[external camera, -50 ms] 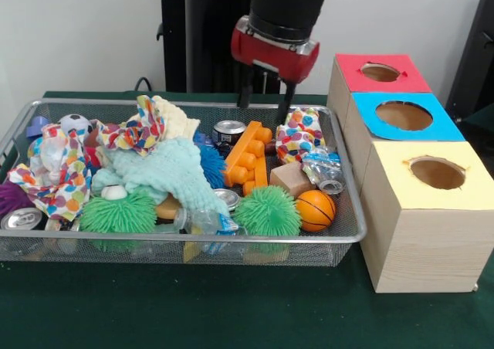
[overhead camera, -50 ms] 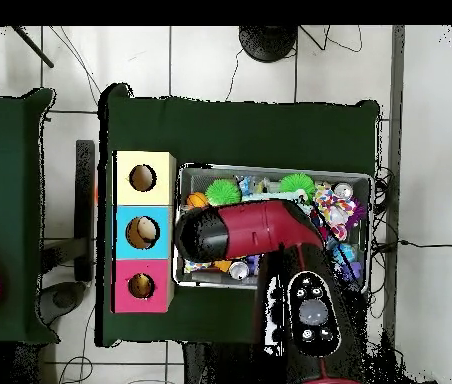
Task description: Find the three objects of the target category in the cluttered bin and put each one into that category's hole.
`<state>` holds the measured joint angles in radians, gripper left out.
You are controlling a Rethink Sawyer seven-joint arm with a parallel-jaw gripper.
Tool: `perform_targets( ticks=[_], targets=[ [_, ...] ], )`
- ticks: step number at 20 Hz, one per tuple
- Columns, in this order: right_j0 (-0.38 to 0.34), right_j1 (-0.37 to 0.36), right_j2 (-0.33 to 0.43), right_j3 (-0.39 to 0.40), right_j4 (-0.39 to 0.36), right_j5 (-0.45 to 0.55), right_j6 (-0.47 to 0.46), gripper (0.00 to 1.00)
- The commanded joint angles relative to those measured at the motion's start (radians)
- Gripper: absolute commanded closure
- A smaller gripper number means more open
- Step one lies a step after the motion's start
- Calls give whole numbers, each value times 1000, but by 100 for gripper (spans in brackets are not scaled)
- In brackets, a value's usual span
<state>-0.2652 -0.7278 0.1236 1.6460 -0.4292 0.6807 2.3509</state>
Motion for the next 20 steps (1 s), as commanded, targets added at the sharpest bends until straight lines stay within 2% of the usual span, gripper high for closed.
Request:
perform_targets(
  ticks=[1, 5, 9, 15, 18, 20],
  targets=[
    [-112, 95, 108, -46, -120, 17, -336, 0],
    [-182, 100, 145, -56, -137, 17, -365, 0],
    [-237, 101, 152, -53, -182, -14, -362, 0],
    [-375, 187, 207, -104, -234, -34, -432, 0],
    [-407, 223, 230, -126, -246, -7, -441, 0],
    [-420, 235, 249, -125, -255, -27, -432, 0]
  ],
)
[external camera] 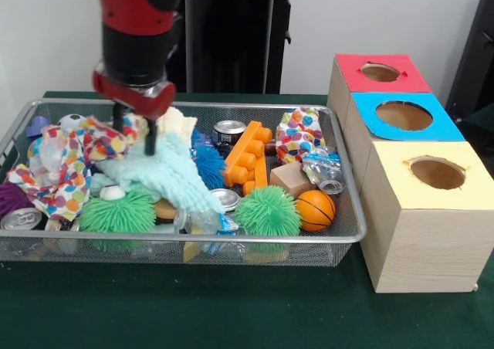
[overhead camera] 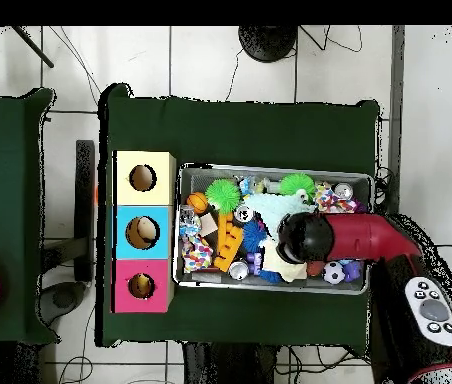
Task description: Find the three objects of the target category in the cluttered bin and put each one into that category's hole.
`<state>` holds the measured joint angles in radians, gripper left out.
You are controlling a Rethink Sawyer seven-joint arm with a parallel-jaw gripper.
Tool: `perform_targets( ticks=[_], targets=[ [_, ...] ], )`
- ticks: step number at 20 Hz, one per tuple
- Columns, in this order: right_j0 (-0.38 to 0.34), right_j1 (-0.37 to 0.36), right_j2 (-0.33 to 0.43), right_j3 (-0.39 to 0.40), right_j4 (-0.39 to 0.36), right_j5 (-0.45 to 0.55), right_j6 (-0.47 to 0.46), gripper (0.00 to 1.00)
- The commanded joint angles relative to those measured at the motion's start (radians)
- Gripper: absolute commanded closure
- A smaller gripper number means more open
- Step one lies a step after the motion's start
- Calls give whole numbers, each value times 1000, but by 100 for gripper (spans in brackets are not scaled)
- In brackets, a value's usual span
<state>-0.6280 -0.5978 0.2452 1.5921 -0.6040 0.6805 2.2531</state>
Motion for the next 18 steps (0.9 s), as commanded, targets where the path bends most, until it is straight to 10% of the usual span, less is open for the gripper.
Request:
perform_targets(
  ticks=[1, 18],
  targets=[
    [-55, 115, 127, -75, -87, -40, -314, 0],
    [26, 299, 109, -165, -100, -197, -99, 0]
  ],
)
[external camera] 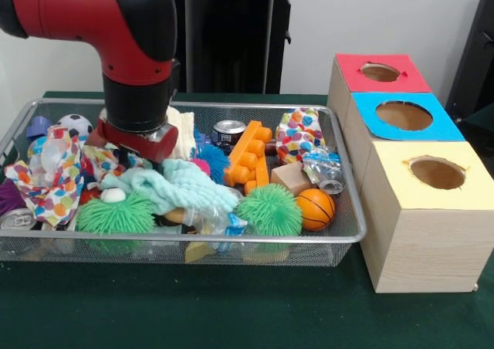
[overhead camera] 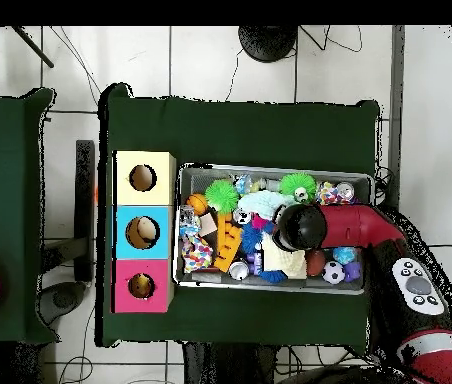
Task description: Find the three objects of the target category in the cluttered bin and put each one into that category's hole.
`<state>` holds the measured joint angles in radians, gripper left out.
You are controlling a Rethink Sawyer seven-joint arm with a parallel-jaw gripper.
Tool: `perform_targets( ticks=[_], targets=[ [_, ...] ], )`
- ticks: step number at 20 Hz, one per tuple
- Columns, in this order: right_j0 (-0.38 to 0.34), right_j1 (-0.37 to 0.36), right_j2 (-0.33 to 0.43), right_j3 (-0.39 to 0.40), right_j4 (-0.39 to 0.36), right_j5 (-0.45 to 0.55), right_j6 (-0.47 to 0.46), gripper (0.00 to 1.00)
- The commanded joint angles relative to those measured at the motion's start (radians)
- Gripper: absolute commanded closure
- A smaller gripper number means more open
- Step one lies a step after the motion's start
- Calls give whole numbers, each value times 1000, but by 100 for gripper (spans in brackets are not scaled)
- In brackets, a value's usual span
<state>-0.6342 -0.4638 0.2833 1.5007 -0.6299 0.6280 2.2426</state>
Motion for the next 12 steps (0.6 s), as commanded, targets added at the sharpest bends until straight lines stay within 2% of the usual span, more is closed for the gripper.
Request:
perform_targets(
  ticks=[1, 5, 12],
  targets=[
    [39, 165, 65, -81, -73, -137, -90, 100],
    [31, 171, 78, -97, -60, -86, -125, 100],
    [31, 172, 89, -102, -49, -56, -145, 100]
  ],
)
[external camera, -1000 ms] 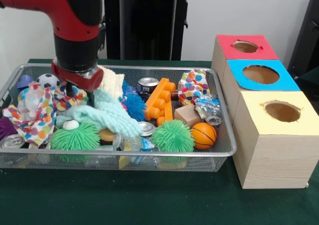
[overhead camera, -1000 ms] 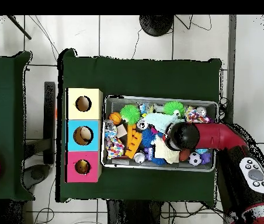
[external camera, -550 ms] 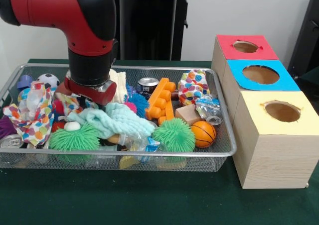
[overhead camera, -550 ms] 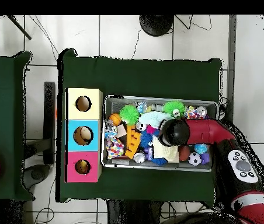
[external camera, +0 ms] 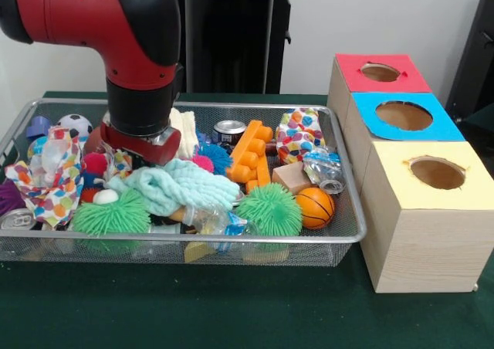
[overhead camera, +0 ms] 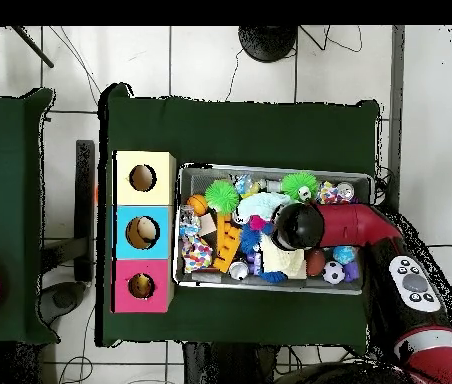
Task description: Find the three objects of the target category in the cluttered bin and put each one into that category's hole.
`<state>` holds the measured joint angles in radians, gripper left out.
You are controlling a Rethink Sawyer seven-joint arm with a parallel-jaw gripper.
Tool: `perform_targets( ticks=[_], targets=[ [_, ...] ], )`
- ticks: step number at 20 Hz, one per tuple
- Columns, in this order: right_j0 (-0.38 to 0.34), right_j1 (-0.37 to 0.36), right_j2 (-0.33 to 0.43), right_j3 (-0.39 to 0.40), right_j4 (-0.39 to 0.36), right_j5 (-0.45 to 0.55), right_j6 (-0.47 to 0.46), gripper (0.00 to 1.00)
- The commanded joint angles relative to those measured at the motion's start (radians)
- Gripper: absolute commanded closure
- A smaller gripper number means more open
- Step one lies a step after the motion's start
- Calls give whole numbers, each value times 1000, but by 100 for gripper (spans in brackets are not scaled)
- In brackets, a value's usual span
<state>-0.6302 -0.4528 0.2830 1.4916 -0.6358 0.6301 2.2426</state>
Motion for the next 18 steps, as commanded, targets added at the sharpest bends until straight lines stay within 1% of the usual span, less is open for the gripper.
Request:
perform_targets(
  ticks=[1, 3, 4, 5, 8, 12, 15, 18],
  targets=[
    [27, 160, 91, -92, -40, -58, -142, 100],
    [40, 155, 78, -87, -15, -40, -95, 100],
    [51, 147, 67, -77, 2, -42, -51, 100],
    [64, 138, 59, -67, 12, -64, -4, 100],
    [99, 113, 43, -44, 60, -35, 72, 100],
    [169, 77, -4, -36, 81, -25, 143, 100],
    [205, 68, -29, -36, 96, -33, 158, 100],
    [227, 56, -41, -25, 82, -76, 138, 100]
  ],
)
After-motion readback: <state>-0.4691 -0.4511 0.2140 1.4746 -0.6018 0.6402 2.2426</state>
